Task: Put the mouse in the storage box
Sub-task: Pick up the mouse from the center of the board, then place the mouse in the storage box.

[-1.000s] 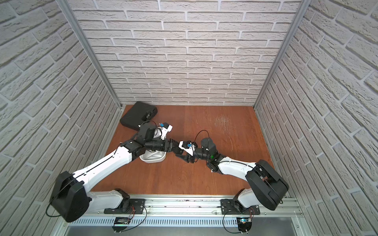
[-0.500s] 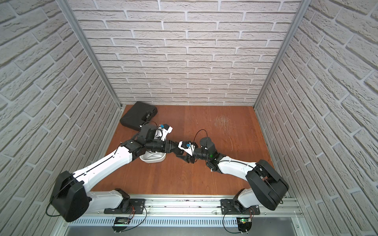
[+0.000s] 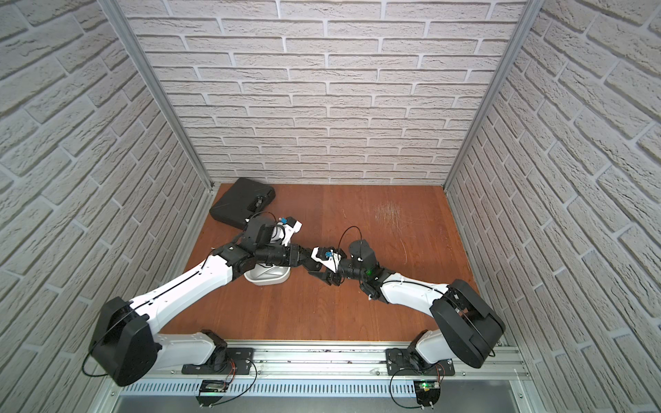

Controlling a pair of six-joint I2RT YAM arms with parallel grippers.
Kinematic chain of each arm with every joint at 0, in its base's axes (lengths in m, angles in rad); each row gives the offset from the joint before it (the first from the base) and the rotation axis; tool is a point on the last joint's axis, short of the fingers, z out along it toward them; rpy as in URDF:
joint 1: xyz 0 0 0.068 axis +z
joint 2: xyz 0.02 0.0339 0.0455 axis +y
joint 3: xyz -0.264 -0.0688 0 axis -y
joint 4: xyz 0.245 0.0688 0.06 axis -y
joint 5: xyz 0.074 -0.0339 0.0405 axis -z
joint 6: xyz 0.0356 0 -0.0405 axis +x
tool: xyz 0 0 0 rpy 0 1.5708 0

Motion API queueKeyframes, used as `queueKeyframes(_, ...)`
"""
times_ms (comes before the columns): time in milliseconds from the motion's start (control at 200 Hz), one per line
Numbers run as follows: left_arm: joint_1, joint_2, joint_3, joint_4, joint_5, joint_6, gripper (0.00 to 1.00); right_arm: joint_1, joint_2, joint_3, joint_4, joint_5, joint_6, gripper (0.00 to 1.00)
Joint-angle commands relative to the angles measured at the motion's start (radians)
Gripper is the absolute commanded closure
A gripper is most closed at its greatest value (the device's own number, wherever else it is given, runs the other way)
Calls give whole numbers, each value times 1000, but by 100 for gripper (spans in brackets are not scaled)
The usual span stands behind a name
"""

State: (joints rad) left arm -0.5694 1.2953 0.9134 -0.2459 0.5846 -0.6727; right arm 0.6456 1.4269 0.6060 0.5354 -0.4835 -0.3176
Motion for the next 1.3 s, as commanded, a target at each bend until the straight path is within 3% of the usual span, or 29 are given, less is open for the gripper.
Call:
queueKeyframes(0,39,-17,-12,43,-6,-5,100,8,-19,10,84,37,34,33)
queueKeyframes(245,222,-123,-116,75,20,-42,100,6,-24,-11,128,116,72,24)
queueKeyframes(645,554,-230,-344,277,111,-177,100,3,0,-25,174,99,95,24)
queueKeyframes(1105,658,23,-297,519,97,-251,100,2,8,-24,177,85,101,24)
queueKeyframes(1295,658,38,-297,435,40,-210,100,2,6,-26,177,83,104,24)
